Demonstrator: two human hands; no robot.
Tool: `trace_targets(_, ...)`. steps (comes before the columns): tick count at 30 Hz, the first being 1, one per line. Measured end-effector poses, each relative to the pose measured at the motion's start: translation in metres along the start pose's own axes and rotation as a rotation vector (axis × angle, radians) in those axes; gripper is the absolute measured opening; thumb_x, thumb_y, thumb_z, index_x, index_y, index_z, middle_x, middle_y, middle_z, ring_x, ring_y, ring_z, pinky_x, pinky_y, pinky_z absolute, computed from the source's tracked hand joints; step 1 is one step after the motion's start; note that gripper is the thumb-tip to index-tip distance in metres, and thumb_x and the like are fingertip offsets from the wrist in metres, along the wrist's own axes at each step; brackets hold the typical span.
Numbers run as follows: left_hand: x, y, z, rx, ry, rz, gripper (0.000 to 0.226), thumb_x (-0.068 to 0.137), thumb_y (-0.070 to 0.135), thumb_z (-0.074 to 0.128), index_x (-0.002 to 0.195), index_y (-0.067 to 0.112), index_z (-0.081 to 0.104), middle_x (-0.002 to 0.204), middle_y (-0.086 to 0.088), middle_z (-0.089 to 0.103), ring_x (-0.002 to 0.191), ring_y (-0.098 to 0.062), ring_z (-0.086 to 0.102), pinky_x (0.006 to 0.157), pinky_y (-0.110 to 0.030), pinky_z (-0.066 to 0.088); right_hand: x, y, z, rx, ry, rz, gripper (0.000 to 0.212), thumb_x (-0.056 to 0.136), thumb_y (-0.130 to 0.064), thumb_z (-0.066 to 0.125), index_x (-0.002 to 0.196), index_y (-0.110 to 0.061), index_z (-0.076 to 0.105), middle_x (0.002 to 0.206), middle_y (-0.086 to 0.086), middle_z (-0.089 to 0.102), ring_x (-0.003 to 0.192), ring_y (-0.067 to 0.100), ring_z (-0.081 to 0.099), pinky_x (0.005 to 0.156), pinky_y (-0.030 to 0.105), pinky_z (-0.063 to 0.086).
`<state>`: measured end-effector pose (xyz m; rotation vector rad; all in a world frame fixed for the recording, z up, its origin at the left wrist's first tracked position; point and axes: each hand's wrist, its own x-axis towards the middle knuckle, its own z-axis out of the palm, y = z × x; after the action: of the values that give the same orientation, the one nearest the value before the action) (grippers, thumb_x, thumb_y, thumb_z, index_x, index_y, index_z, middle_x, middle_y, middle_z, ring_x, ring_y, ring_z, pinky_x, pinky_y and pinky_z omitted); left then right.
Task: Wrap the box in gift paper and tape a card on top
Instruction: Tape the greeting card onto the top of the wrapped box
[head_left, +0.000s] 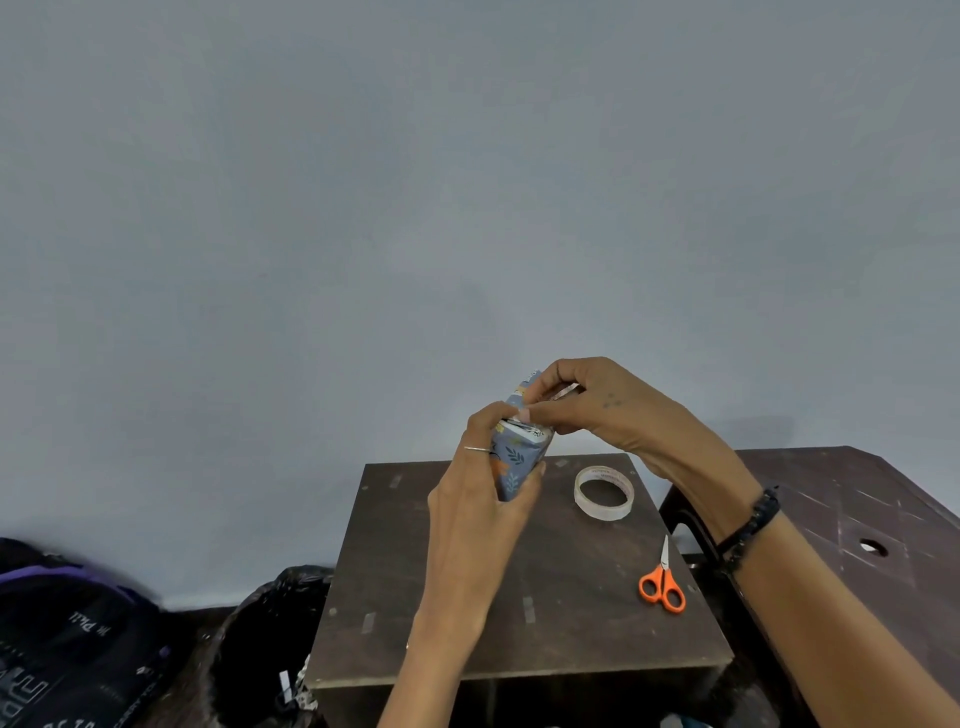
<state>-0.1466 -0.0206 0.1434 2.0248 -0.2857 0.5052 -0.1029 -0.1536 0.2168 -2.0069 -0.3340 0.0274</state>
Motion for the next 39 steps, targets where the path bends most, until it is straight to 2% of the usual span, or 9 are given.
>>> trace_targets(3,-0.001,-0.001,0.000,0.012,0.013,-0.007,0.054,0.083,0.028,0.068,0.106,0.058,0.030,0.092,0.025,0.051,0.082,0.021,0.051,0.064,0.005,0.035,0.002,0.003,0.000,-0.016,0.047,-0.010,0.024,0.076,-0.018,0.075,0.092,-0.026,0.059,0.097,-0.005,0.058,0.075,0.003,0.055,0.061,0.013,0.046)
trace_targets(6,0.000,-0.004,0.001,0.024,0.035,0.011,0.059,0.083,0.028,0.068,0.112,0.061,0.029,0.109,0.023,0.051,0.087,0.023,0.049,0.067,0.008,0.032,0.003,0.005,0.001,0.068,0.054,0.032,0.044,0.076,-0.013,0.075,0.110,-0.025,0.050,0.095,-0.006,0.051,0.075,0.006,0.053,0.052,0.009,0.046)
trace_targets(13,0.004,-0.013,-0.001,0.020,0.050,0.045,0.050,0.083,0.023,0.068,0.127,0.036,0.046,0.123,0.013,0.056,0.102,-0.002,0.056,0.075,0.006,0.035,0.008,0.017,0.016,0.304,0.153,0.096,0.031,0.082,-0.011,0.069,0.105,-0.022,0.052,0.093,-0.004,0.051,0.045,-0.001,0.049,0.050,0.013,0.044)
trace_targets(20,0.001,-0.013,-0.001,0.058,0.078,0.099,0.044,0.085,0.020,0.065,0.124,0.030,0.050,0.125,0.011,0.055,0.101,-0.005,0.057,0.078,0.005,0.034,0.010,0.023,0.026,0.244,0.300,0.020,0.030,0.085,-0.019,0.066,0.112,-0.016,0.052,0.089,-0.002,0.057,0.052,0.004,0.049,0.048,0.012,0.042)
trace_targets(24,0.000,-0.011,0.001,0.088,0.098,0.214,0.043,0.088,0.015,0.061,0.116,0.039,0.040,0.128,0.004,0.053,0.095,-0.001,0.052,0.078,0.005,0.034,0.008,0.022,0.027,0.233,0.307,0.023,0.031,0.085,-0.021,0.066,0.112,-0.015,0.052,0.090,-0.003,0.058,0.055,0.007,0.049,0.049,0.012,0.043)
trace_targets(29,0.003,-0.014,0.008,0.078,0.154,0.307,0.037,0.085,0.020,0.058,0.113,0.037,0.040,0.135,-0.007,0.047,0.103,-0.006,0.049,0.084,0.011,0.026,0.005,0.024,0.028,0.236,0.332,0.021,0.027,0.088,-0.021,0.063,0.111,-0.014,0.053,0.092,-0.005,0.058,0.056,0.007,0.050,0.047,0.011,0.043)
trace_targets(32,0.003,-0.018,0.011,0.031,0.160,0.339,0.037,0.087,0.014,0.062,0.111,0.037,0.044,0.139,0.002,0.040,0.108,-0.008,0.052,0.086,0.001,0.038,0.001,0.025,0.028,0.234,0.346,0.014,0.026,0.088,-0.022,0.063,0.111,-0.014,0.053,0.093,-0.007,0.058,0.060,0.005,0.052,0.045,0.010,0.041)
trace_targets(35,-0.001,-0.017,0.016,0.077,0.222,0.374,0.028,0.086,0.022,0.056,0.112,0.031,0.046,0.142,-0.008,0.043,0.108,-0.021,0.062,0.079,-0.023,0.053,-0.003,0.025,0.028,0.221,0.357,0.016,0.022,0.087,-0.024,0.063,0.106,-0.017,0.054,0.099,-0.006,0.059,0.069,0.007,0.056,0.046,0.010,0.042)
trace_targets(39,-0.003,-0.023,0.023,0.113,0.251,0.441,0.026,0.086,0.031,0.054,0.108,0.019,0.050,0.143,-0.013,0.041,0.102,-0.027,0.066,0.070,-0.031,0.059,-0.006,0.025,0.024,-0.088,0.412,0.025,0.024,0.085,-0.041,0.062,0.100,-0.023,0.054,0.106,-0.001,0.056,0.085,0.017,0.062,0.072,0.032,0.055)
